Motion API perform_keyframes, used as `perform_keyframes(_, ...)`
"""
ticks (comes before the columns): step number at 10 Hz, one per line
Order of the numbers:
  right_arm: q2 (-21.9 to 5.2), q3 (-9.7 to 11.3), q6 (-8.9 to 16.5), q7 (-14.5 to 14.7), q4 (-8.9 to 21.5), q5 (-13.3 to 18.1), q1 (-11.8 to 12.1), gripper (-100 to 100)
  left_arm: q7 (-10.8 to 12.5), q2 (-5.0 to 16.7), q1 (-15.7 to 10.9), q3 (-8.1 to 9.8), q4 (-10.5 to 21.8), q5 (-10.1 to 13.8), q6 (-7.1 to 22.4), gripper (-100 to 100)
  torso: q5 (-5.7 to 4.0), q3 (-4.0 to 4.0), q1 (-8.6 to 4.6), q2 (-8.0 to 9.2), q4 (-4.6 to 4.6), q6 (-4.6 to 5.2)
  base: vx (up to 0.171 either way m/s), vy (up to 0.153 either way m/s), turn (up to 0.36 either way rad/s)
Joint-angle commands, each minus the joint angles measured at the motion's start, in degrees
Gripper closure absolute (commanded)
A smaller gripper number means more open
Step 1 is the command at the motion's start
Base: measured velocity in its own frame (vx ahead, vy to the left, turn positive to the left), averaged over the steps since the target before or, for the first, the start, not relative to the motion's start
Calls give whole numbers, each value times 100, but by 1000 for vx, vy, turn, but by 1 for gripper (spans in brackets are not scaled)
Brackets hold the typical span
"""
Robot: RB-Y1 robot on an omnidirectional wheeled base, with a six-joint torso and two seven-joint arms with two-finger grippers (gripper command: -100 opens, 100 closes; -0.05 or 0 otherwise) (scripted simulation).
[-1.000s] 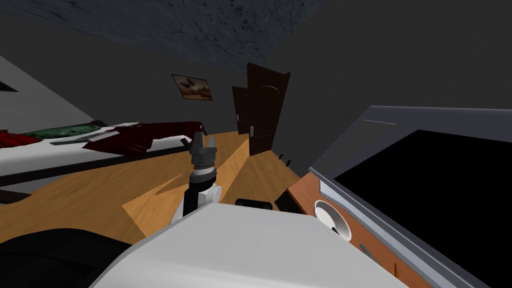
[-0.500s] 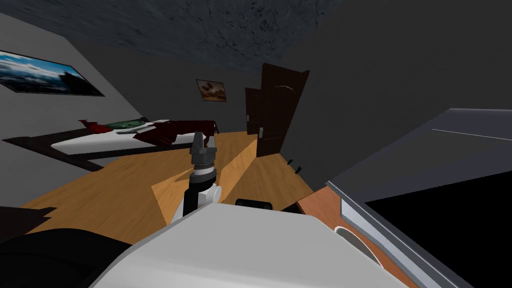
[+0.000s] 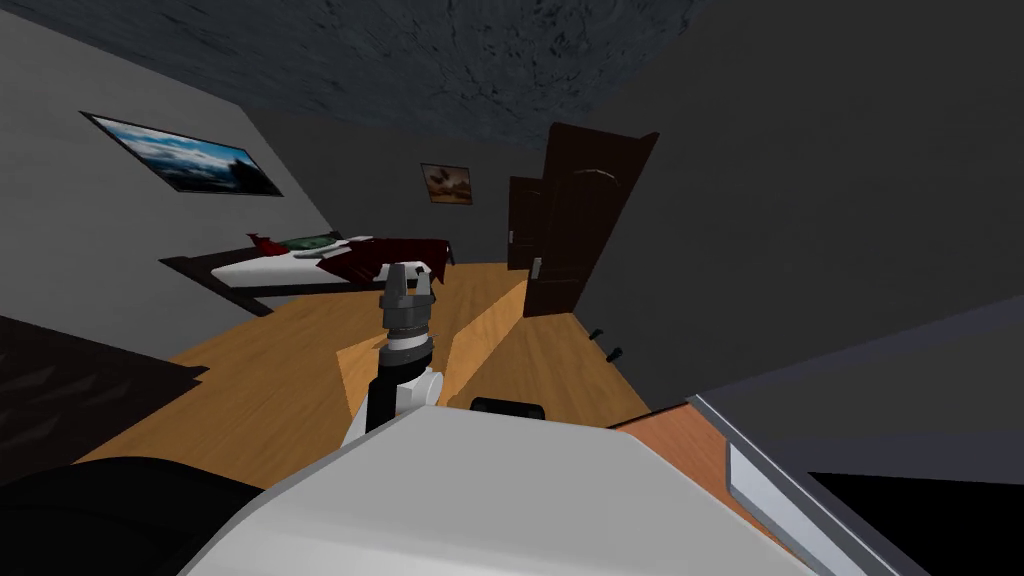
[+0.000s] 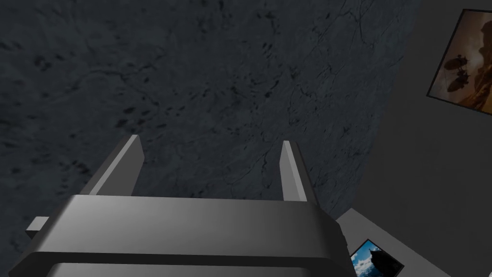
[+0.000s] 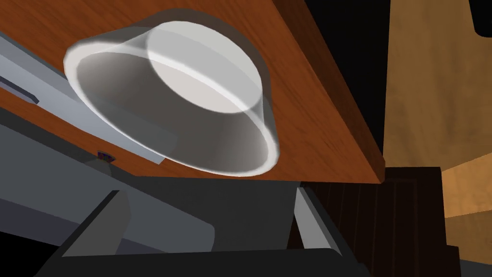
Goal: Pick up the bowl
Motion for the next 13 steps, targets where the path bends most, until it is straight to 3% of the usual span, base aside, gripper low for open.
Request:
perform_keyframes(1,1,-108,-20,91,235,131,-22,-100,0,0,0,0,0,0,0,0,0,0,0,0,0,0,80,4,105)
perform_keyframes(10,350,-692,105,462,1542,1287,-49,-100,0,0,0,1,0,0,0,0,-2,3,-9,6,1,2,60,-13,211)
perform_keyframes(13,419,-745,119,500,1665,1395,-67,-100,0,0,1,1,0,0,0,0,-1,11,-4,22,4,6,27,-17,45)
